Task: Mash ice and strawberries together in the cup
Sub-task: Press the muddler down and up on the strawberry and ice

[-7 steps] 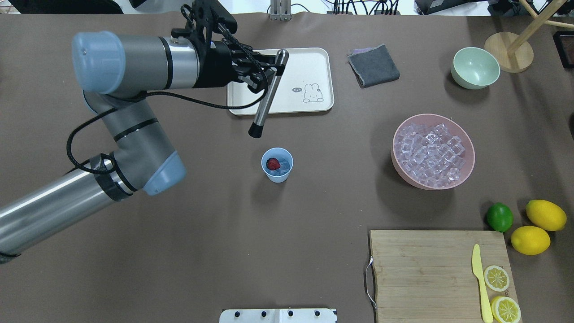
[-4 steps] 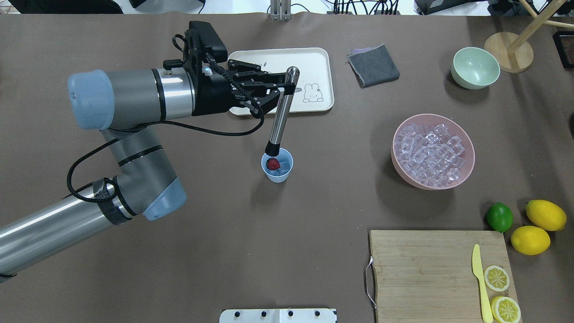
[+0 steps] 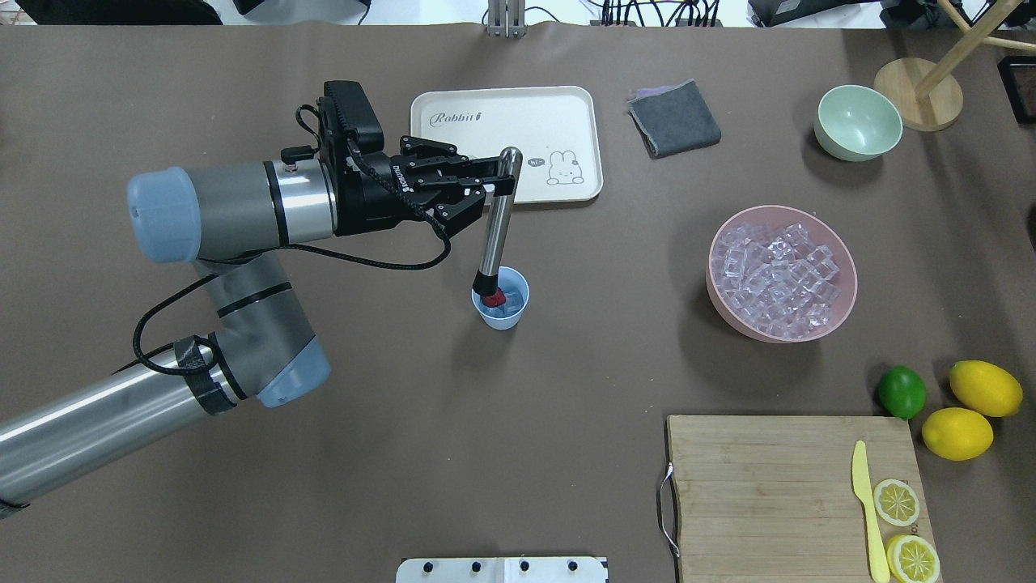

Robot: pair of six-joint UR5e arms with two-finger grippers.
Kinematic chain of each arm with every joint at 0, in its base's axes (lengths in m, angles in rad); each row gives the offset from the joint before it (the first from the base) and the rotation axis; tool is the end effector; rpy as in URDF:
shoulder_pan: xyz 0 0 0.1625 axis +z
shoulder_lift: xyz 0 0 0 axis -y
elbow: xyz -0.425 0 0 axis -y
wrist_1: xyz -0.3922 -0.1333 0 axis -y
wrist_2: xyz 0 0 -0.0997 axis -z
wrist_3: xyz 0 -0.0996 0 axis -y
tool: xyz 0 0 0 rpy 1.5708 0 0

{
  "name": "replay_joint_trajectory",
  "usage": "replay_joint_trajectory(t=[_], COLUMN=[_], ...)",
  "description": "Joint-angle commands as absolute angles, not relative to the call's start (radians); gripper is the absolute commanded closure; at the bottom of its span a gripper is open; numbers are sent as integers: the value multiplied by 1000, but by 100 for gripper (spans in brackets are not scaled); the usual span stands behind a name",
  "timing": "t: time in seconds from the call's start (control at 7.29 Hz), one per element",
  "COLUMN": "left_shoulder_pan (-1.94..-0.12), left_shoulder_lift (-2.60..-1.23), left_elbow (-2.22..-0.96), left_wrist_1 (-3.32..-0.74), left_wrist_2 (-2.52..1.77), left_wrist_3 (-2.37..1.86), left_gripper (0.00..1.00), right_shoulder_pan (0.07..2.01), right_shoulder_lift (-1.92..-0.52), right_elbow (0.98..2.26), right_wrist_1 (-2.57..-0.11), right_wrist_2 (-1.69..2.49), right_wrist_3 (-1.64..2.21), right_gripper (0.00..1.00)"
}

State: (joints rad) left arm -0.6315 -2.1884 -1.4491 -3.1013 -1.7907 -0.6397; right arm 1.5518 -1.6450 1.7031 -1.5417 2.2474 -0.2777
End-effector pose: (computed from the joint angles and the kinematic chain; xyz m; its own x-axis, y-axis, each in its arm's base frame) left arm 0.4462 -0.4646 0.1901 0.1234 0.8798 -0.4591 0.5345 0.3309 0.7777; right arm 0.0621 -0.4674 0.6322 0.7435 -0.3397 0.5760 0.2316 0.9389 0.2548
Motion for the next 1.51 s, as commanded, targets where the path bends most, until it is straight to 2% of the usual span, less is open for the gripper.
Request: replay_joint_trajectory(t=[0.0, 1.37], left_shoulder_pan=[-595, -586], left_shoulder_lift=[-2194, -2229], left_elbow=[-1431, -1370], left_wrist_1=[-3120, -3151], left_wrist_2=[-1740, -1715], left_wrist_3=[-640, -641], left_gripper=[100, 100], right_shoulder_pan=[1552, 1562], right_shoulder_lift=[-1646, -1652], right_elbow=[1704, 1713], right_wrist_1=[-1540, -1542], right_wrist_2=[2247, 2249], right_wrist_3=[-278, -279], right_gripper=[1, 1])
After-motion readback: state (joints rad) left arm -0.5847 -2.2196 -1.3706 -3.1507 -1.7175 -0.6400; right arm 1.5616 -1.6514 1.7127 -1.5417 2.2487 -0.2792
